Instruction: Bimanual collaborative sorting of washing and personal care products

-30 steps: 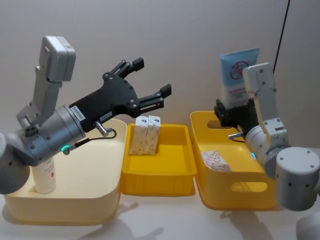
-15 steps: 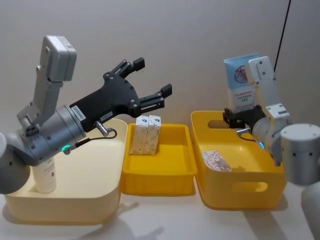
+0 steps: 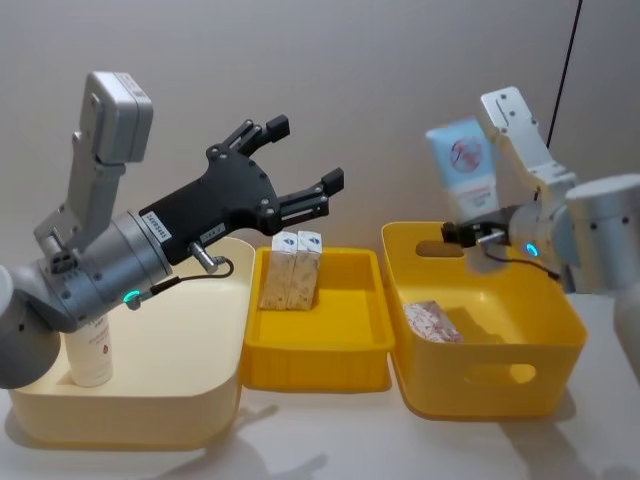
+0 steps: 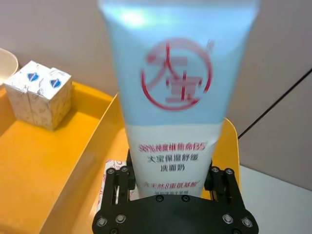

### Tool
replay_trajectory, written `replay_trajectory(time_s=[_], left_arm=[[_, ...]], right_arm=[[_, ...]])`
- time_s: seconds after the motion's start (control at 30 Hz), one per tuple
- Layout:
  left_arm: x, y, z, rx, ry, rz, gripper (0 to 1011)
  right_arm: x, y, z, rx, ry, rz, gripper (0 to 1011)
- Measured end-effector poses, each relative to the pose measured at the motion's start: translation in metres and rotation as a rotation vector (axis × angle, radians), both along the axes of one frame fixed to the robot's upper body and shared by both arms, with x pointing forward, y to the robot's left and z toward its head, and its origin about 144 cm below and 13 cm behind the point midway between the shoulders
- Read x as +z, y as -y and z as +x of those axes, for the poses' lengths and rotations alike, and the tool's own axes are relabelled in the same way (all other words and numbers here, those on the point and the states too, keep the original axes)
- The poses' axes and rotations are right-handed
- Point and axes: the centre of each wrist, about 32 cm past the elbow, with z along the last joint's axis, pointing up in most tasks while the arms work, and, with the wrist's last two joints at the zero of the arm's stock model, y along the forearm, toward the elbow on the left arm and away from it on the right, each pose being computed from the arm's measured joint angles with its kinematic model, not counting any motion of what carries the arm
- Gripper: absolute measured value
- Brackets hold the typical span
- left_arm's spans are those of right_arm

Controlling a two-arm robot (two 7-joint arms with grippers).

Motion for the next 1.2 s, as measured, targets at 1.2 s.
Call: replay_trajectory(time_s=[1.2], left_arm=[[0.000,0.000,0.000,0.000,0.000,0.000,1003]], right_arm=[[0.048,0.014,0.024,0.030,-0.174,-0.034,1001]])
